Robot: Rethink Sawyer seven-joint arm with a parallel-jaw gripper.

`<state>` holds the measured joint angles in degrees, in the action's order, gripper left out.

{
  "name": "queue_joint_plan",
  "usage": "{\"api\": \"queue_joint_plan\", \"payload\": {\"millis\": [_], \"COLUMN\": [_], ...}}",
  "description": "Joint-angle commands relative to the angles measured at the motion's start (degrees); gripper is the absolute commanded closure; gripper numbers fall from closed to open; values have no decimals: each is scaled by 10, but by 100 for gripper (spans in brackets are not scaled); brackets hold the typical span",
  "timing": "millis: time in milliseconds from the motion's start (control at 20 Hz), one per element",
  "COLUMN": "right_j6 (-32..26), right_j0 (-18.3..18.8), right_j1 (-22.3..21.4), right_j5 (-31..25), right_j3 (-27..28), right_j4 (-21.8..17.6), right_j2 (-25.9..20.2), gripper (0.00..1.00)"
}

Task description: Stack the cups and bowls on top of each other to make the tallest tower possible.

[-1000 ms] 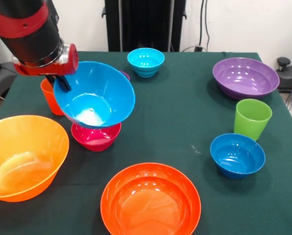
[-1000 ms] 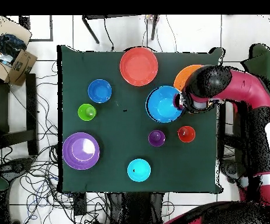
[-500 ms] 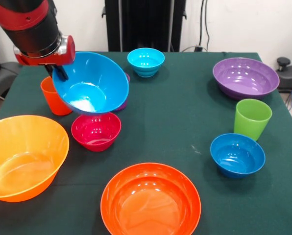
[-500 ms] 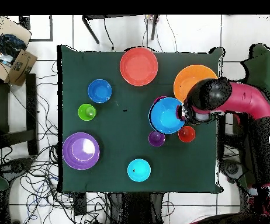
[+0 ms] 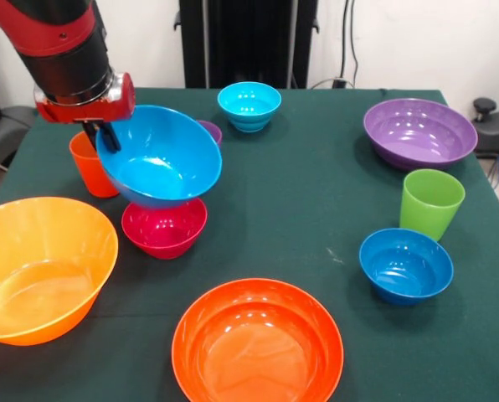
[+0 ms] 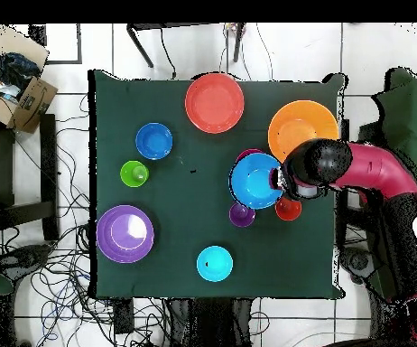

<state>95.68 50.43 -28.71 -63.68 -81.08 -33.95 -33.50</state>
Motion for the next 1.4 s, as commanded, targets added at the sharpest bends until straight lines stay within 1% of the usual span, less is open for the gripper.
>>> {"api": "queue_joint_plan", "payload": {"millis": [50, 400, 700, 1050, 1400], "right_j6": [-128, -126, -126, -119, -122], "right_j0": [5, 1, -7, -4, -5], "right_j1": [12, 18, 20, 26, 39], "right_j5": [73, 68, 60, 86, 94], "right_j3": [-41, -29, -19, -25, -12], "right_j4": [-22, -17, -32, -45, -51], "right_j2": [-35, -36, -25, -22, -22], "gripper": [100, 100, 100, 100, 100]}}
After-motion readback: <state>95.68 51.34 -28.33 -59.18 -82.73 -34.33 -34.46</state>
